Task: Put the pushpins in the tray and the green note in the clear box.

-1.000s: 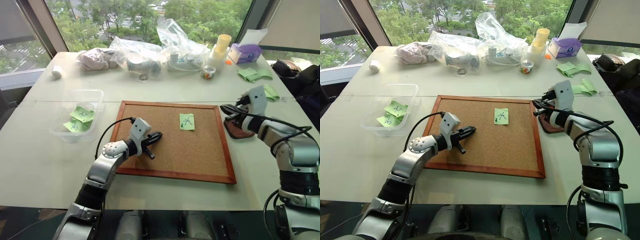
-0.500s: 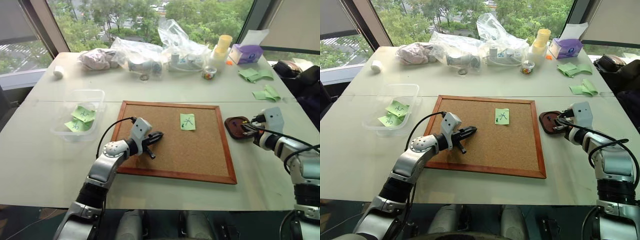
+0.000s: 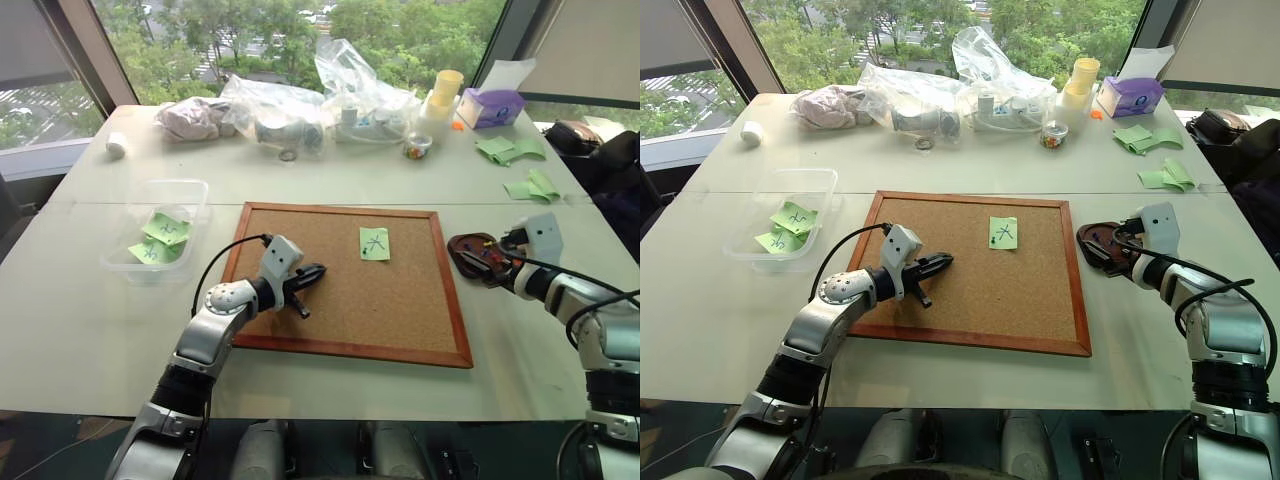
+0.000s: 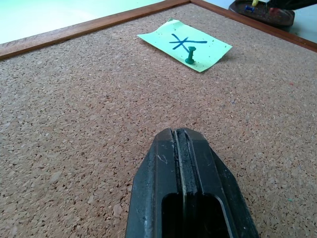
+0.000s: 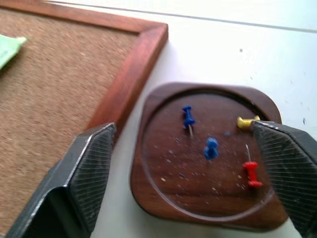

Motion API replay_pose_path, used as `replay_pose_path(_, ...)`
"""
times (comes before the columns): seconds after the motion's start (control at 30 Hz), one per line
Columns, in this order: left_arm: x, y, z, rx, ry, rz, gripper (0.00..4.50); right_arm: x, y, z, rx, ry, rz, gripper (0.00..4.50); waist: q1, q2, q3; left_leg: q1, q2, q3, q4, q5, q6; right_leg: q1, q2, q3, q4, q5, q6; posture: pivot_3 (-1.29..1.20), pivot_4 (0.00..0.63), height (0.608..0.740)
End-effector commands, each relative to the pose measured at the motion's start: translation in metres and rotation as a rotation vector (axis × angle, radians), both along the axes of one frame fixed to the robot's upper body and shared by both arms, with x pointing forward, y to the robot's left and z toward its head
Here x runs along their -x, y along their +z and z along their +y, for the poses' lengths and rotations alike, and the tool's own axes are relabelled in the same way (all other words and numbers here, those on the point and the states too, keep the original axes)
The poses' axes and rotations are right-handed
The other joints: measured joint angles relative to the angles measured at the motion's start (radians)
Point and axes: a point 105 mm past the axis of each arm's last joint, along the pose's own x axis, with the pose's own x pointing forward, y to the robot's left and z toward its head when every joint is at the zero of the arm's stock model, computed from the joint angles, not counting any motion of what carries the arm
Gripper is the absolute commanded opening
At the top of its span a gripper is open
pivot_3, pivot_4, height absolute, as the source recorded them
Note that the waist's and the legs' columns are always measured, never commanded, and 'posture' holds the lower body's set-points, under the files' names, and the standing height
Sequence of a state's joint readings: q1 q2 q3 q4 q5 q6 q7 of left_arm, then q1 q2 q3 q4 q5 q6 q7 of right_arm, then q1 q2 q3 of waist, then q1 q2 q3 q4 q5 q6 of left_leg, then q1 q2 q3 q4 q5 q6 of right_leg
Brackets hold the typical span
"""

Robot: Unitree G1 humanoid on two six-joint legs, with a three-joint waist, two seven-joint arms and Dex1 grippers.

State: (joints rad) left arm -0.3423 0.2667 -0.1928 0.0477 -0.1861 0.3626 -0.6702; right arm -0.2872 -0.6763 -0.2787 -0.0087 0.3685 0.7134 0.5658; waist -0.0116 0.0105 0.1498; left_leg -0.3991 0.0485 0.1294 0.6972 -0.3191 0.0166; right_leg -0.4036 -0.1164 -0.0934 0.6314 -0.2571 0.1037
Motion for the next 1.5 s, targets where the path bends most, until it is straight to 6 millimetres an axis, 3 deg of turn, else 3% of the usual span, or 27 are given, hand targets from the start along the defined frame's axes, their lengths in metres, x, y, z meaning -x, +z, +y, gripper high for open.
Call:
replay_pose_path(0.03, 0.004, -0.025, 0.007, -0.047, 0.022, 0.087, 0.00, -0.004, 0.029, 0.026, -0.005, 0.101, -0.089, 4.47, 0.000, 0.000, 0.000, 0.000, 0.000, 0.000, 0.000, 0.000, 0.000, 0.000, 0.000, 0.000, 0.000, 0.000, 0.000, 0.00, 0.150, 0.740)
replay_pose_path(0.13, 0.003, -0.025, 0.007, -0.047, 0.023, 0.085, 0.00, -0.005, 0.031, 0.056, -0.024, 0.205, -0.090, 4.47, 0.000, 0.000, 0.000, 0.000, 0.000, 0.000, 0.000, 0.000, 0.001, 0.000, 0.000, 0.000, 0.000, 0.000, 0.000, 0.00, 0.150, 0.740)
replay_pose_path(0.27, 0.003, -0.024, 0.008, -0.048, 0.028, 0.081, 0.00, -0.009, 0.023, 0.116, -0.069, 0.354, -0.079, 4.47, -0.001, 0.000, 0.000, 0.000, 0.001, 0.000, 0.000, 0.000, 0.001, 0.000, 0.000, 0.000, 0.000, 0.000, 0.000, 0.00, 0.150, 0.740)
replay_pose_path(0.43, 0.002, -0.022, 0.011, -0.048, 0.044, 0.075, 0.00, -0.012, 0.009, 0.151, -0.061, 0.422, -0.064, 4.47, 0.000, 0.000, 0.000, -0.002, 0.000, 0.000, 0.000, 0.001, -0.001, -0.001, 0.000, 0.000, 0.000, 0.000, 0.000, 0.00, 0.150, 0.740)
replay_pose_path(0.63, 0.004, -0.021, 0.013, -0.047, 0.052, 0.072, 0.00, -0.018, -0.003, 0.160, -0.052, 0.419, -0.060, 4.47, -0.003, 0.000, 0.000, -0.002, 0.000, 0.000, 0.000, 0.002, -0.003, -0.002, 0.000, 0.000, 0.000, 0.000, 0.000, 0.00, 0.150, 0.740)
replay_pose_path(0.67, 0.004, -0.021, 0.013, -0.047, 0.054, 0.070, 0.00, -0.020, -0.006, 0.159, -0.047, 0.412, -0.054, 4.23, -0.004, 0.000, 0.000, -0.002, 0.000, 0.000, 0.000, 0.002, -0.003, -0.002, 0.000, 0.000, 0.000, 0.000, 0.000, 0.00, 0.150, 0.740)
replay_pose_path(0.77, 0.004, -0.021, 0.013, -0.047, 0.060, 0.068, 0.00, -0.023, -0.014, 0.157, -0.045, 0.398, -0.039, 3.17, -0.005, 0.000, 0.000, -0.002, 0.000, 0.000, 0.000, 0.002, -0.003, -0.002, 0.000, 0.000, 0.000, 0.000, 0.000, 0.00, 0.150, 0.740)
replay_pose_path(0.97, 0.004, -0.021, 0.013, -0.045, 0.066, 0.068, 0.00, -0.026, -0.023, 0.160, -0.003, 0.403, -0.039, 0.05, -0.005, 0.000, 0.000, -0.002, 0.000, 0.001, -0.001, 0.002, -0.003, -0.002, 0.000, 0.000, 0.000, 0.000, 0.000, 0.00, 0.150, 0.740)
replay_pose_path(1.3, 0.005, -0.023, 0.016, -0.044, 0.077, 0.077, 0.00, -0.025, 0.000, 0.158, 0.001, 0.396, -0.112, 0.05, -0.006, 0.000, 0.000, -0.002, 0.000, 0.001, -0.001, 0.002, -0.003, -0.002, 0.000, 0.000, 0.000, 0.000, 0.000, 0.00, 0.150, 0.740)
replay_pose_path(1.43, 0.008, -0.027, 0.013, -0.042, 0.072, 0.097, 0.00, -0.014, 0.033, 0.154, -0.015, 0.432, -0.182, 0.05, -0.003, 0.000, 0.000, -0.005, 0.000, 0.001, -0.001, 0.002, -0.004, -0.006, 0.000, 0.000, 0.000, 0.000, 0.000, 0.00, 0.150, 0.740)
replay_pose_path(1.5, 0.009, -0.029, 0.013, -0.043, 0.069, 0.104, 0.00, -0.003, 0.041, 0.156, -0.002, 0.494, -0.192, 0.05, -0.003, 0.000, 0.000, -0.006, 0.000, 0.000, -0.001, 0.002, -0.003, -0.006, 0.000, 0.000, -0.001, 0.000, 0.000, 0.00, 0.150, 0.740)
